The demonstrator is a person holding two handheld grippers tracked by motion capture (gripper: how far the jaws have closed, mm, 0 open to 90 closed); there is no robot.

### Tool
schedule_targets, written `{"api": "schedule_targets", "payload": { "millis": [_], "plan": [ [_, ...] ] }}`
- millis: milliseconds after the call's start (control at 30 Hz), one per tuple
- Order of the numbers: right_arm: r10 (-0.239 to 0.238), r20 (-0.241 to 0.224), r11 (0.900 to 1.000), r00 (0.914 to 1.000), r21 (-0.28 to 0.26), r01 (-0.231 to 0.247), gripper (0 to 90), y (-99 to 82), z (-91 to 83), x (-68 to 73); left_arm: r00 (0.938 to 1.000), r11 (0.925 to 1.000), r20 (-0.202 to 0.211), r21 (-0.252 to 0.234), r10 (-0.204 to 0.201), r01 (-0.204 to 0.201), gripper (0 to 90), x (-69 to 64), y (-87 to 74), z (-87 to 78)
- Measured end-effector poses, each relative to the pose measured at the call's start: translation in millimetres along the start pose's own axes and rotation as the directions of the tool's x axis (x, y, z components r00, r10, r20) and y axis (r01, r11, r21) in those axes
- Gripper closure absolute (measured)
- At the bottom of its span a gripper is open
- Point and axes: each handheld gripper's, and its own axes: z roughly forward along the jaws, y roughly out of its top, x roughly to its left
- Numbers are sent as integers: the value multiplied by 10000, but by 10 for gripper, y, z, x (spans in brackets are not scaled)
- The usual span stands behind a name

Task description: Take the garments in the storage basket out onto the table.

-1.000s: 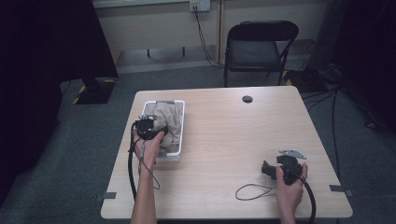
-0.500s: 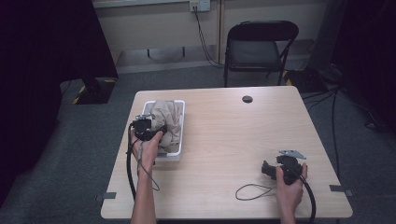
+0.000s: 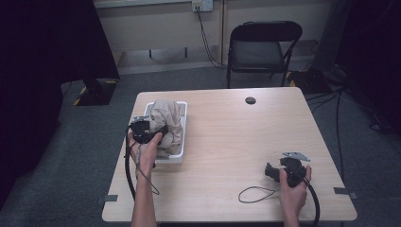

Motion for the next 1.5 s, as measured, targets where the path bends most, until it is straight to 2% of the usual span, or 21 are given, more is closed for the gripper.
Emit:
{"api": "schedule_targets", "payload": {
  "millis": [333, 633, 1133, 1267, 1333, 1500],
  "plan": [
    [1, 0, 10000, 10000, 1, -1, 0, 0, 0, 0, 9998, 9990, 220, -441, -21, 30, 733, -36, 27, -128],
    [0, 1, 10000, 10000, 2, 0, 0, 0, 0, 0, 9991, 9970, 258, -716, 323, -304, 733, -107, 31, -224],
    [-1, 1, 10000, 10000, 0, 1, 0, 0, 0, 0, 9975, 9924, 417, -1112, 571, -521, 733, -196, 7, -364],
    [0, 0, 10000, 10000, 1, 0, 0, 0, 0, 0, 9973, 9909, 193, -1155, 715, -688, 733, -237, -3, -394],
    [0, 1, 10000, 10000, 1, 0, 0, 0, 0, 0, 9967, 9903, 343, -1206, 729, -683, 732, -250, -11, -408],
    [0, 1, 10000, 10000, 1, 0, 0, 0, 0, 0, 9959, 9884, 407, -1326, 807, -746, 733, -290, -28, -447]
  ]
}}
